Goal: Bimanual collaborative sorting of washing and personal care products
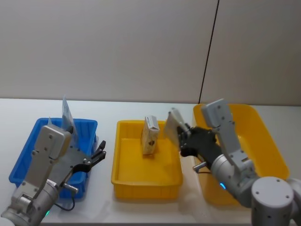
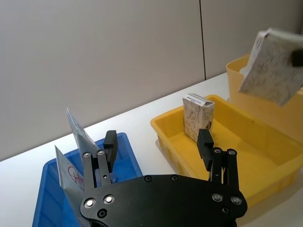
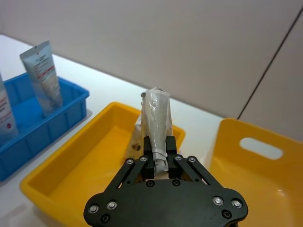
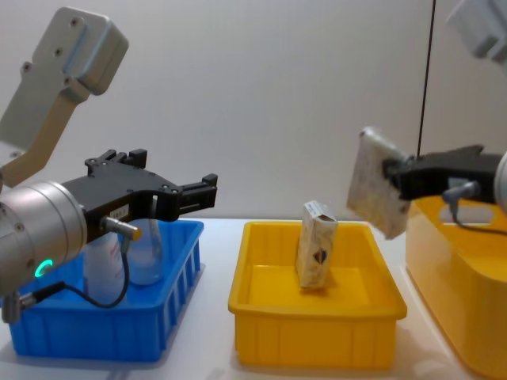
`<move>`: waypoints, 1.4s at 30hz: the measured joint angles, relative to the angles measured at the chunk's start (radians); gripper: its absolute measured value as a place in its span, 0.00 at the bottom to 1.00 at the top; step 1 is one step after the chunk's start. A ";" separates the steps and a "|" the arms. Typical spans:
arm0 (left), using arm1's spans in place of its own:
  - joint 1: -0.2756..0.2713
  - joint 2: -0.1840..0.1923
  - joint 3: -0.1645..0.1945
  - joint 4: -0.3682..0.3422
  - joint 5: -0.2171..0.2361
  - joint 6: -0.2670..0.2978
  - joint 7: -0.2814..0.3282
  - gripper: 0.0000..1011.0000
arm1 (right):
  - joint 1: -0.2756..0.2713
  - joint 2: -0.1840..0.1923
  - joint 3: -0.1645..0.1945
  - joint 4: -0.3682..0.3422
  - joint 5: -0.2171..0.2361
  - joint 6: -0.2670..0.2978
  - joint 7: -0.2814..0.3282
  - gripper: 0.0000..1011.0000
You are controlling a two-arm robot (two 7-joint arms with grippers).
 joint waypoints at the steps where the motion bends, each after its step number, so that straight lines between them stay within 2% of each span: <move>1: 0.000 0.000 0.000 0.000 0.000 0.000 0.000 0.99 | -0.003 0.002 0.004 -0.007 -0.004 -0.004 -0.006 0.13; 10: 0.000 0.000 0.000 0.000 0.000 0.000 0.000 0.99 | -0.053 0.015 0.063 -0.091 -0.029 -0.012 -0.072 0.12; 17: 0.000 0.000 0.000 0.000 0.000 0.000 0.000 0.99 | -0.086 0.016 0.118 -0.133 -0.025 0.022 -0.109 0.12; 21: 0.000 0.000 0.000 0.000 0.000 0.000 0.000 0.99 | -0.104 0.013 0.153 -0.149 -0.008 0.050 -0.119 0.12; 30: 0.000 0.000 0.000 0.000 0.000 0.000 0.000 0.99 | -0.118 0.003 0.203 -0.150 0.033 0.111 -0.117 0.12; 39: 0.000 0.000 0.000 0.000 0.000 0.000 0.000 0.99 | -0.115 -0.008 0.238 -0.105 0.076 0.155 -0.088 0.11; 41: 0.000 0.000 0.000 0.000 0.000 0.000 0.000 0.99 | -0.112 -0.011 0.244 -0.093 0.084 0.161 -0.080 0.15; 42: 0.000 0.000 0.000 0.000 0.000 0.000 0.000 0.99 | -0.110 -0.012 0.247 -0.084 0.087 0.164 -0.075 0.23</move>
